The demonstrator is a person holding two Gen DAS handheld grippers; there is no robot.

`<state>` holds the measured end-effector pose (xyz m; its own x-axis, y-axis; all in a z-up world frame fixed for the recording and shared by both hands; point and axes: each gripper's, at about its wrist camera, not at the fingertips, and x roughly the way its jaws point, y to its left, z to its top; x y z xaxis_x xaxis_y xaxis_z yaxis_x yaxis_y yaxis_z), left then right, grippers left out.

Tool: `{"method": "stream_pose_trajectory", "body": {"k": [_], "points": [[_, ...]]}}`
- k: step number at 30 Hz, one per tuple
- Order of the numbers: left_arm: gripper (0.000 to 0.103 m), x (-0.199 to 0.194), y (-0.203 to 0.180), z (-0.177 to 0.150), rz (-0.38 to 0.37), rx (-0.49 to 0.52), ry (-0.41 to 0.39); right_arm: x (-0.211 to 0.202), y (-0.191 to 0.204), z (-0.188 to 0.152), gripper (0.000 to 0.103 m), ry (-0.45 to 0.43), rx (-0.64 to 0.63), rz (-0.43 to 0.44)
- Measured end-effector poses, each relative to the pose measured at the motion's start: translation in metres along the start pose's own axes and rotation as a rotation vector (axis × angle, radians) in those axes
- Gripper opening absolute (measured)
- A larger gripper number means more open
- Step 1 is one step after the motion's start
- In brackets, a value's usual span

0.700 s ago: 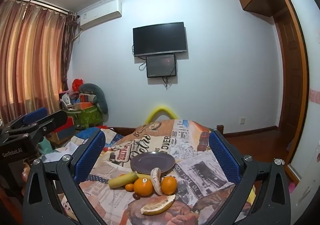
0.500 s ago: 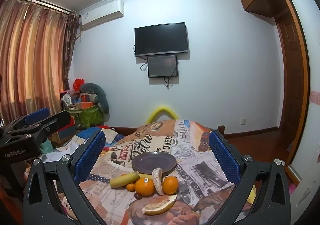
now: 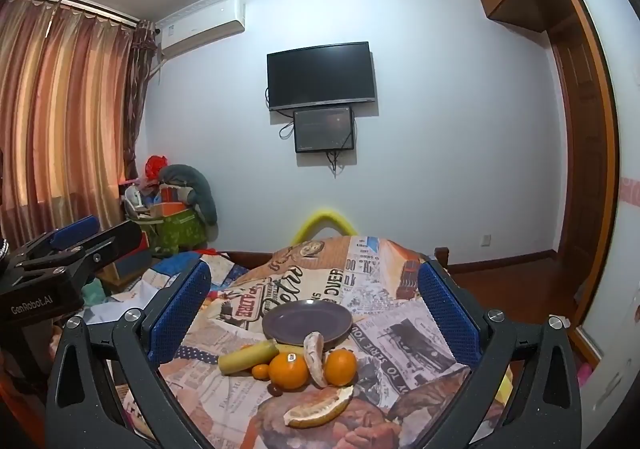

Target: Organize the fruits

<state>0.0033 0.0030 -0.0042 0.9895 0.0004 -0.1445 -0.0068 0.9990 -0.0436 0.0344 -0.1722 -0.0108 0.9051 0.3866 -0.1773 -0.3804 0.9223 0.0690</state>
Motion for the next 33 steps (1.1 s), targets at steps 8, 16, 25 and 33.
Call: {"method": "stream_pose_trajectory", "body": {"k": [8, 16, 25, 33], "points": [[0.103, -0.0008, -0.003, 0.0012, -0.005, 0.01, 0.002, 0.0001, -0.0011, -0.0004, 0.103, -0.003, 0.002, -0.004], [0.103, -0.0014, -0.0037, 0.0014, -0.005, 0.011, 0.0, -0.0002, -0.0025, 0.0011, 0.103, -0.001, 0.01, -0.005], [0.103, -0.0005, -0.0039, 0.0019, -0.006, 0.005, -0.004, 0.0011, -0.0043, -0.0019, 0.103, 0.001, 0.005, -0.009], [0.103, 0.0002, -0.0052, 0.0025, -0.002, 0.001, -0.005, 0.001, -0.0057, -0.0029, 0.103, -0.001, 0.008, -0.009]]}}
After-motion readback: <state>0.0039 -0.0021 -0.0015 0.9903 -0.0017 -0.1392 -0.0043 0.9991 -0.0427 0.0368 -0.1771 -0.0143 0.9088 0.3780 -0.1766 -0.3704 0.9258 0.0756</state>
